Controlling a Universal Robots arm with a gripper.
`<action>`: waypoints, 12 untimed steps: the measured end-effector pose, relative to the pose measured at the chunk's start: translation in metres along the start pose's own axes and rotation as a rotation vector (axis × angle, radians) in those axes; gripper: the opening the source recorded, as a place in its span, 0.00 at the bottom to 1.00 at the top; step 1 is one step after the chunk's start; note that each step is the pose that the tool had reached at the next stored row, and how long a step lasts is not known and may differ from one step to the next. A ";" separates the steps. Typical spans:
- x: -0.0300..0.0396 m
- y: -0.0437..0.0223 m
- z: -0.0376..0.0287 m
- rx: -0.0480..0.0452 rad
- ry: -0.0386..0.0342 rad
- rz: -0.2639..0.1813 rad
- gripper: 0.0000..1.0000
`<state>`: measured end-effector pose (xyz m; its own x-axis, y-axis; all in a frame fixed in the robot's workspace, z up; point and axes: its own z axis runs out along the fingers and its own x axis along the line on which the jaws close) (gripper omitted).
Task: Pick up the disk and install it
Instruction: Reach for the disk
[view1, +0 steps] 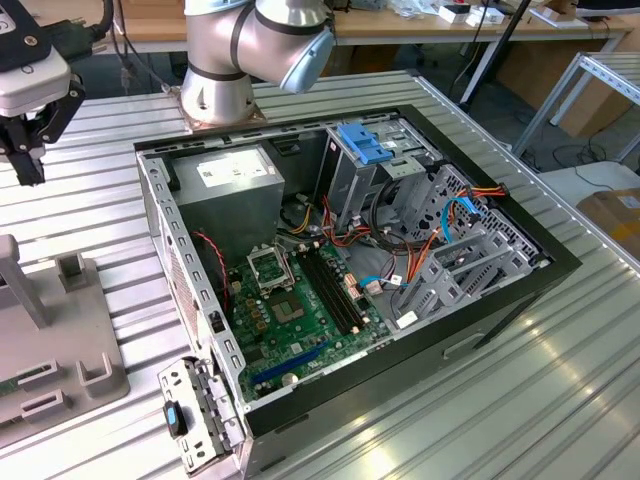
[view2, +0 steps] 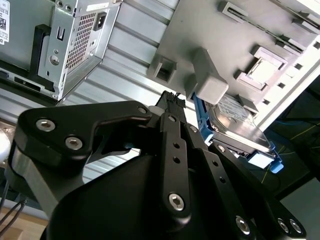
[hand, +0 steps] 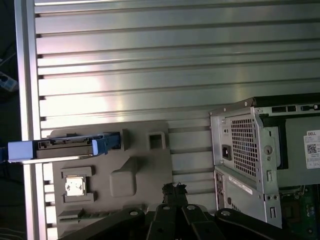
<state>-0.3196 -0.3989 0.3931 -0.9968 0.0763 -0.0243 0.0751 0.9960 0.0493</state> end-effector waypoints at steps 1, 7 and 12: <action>0.0007 -0.0001 0.0000 0.0000 0.0000 0.000 0.11; 0.0031 -0.0002 -0.0001 0.0000 0.0000 0.000 0.11; 0.0060 -0.0005 -0.0001 -0.0001 -0.0001 0.000 0.11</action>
<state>-0.3257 -0.3989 0.3930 -0.9968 0.0764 -0.0244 0.0751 0.9960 0.0494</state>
